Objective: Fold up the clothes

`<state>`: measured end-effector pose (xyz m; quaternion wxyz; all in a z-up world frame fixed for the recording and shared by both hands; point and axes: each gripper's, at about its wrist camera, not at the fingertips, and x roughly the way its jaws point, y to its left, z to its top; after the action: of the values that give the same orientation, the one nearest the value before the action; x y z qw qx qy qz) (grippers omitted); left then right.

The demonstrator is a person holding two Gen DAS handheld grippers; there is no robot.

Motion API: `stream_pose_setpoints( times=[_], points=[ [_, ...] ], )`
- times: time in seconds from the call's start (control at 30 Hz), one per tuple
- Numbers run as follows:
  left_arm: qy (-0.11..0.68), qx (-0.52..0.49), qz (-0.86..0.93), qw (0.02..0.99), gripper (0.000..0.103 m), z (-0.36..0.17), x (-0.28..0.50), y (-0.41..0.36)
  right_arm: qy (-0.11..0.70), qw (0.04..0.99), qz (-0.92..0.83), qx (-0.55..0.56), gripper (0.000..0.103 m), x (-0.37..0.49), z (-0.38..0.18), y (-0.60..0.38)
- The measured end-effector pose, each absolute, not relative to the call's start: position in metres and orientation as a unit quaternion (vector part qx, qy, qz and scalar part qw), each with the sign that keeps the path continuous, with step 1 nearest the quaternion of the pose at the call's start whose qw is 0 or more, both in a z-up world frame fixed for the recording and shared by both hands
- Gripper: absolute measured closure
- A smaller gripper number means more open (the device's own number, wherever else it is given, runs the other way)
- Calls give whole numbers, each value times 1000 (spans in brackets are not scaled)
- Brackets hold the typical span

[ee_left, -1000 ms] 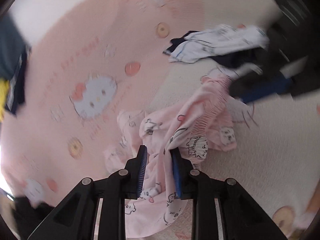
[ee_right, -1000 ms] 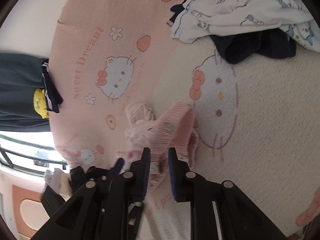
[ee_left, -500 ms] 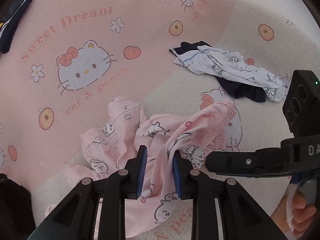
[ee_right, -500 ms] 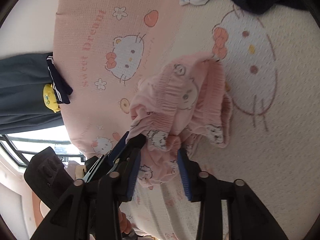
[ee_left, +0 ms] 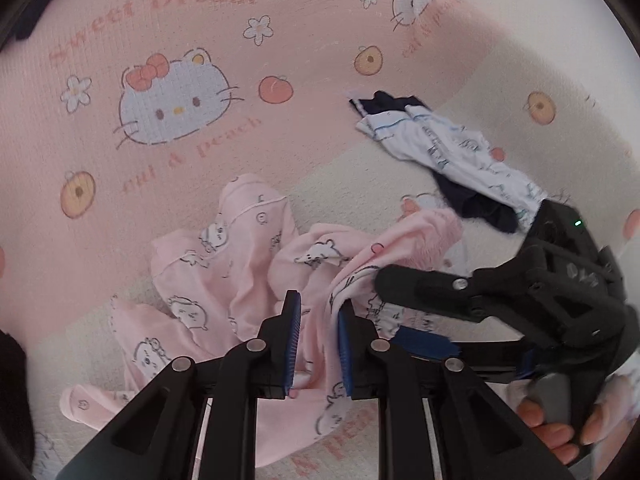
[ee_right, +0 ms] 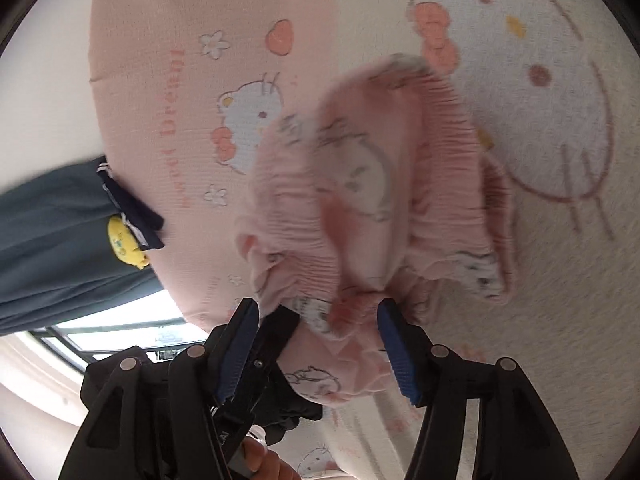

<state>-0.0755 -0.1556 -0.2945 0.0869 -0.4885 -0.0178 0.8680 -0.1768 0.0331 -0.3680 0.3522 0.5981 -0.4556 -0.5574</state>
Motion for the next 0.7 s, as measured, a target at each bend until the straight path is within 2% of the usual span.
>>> stream_pose_setpoints(
  times=[0.13, 0.2, 0.33, 0.4, 0.57, 0.7],
  points=[
    [-1, -487, 869, 82, 88, -293, -72, -152, -442, 359, -568, 595, 45, -175, -364, 25],
    [17, -487, 870, 78, 88, -293, -70, -148, -445, 360, -565, 594, 58, -174, -364, 24],
    [31, -509, 858, 60, 87, -297, -70, -148, -434, 368, -575, 587, 74, -175, -357, 25],
    [25, -529, 847, 56, 82, -299, -71, -151, -426, 374, -583, 582, 83, -175, -353, 24],
    [33, -520, 852, 42, 59, -292, -56, -158, -412, 395, -589, 572, 86, -173, -344, 29],
    [72, -500, 862, 28, 58, -282, -40, -155, -408, 412, -596, 556, 86, -173, -326, 31]
  ],
)
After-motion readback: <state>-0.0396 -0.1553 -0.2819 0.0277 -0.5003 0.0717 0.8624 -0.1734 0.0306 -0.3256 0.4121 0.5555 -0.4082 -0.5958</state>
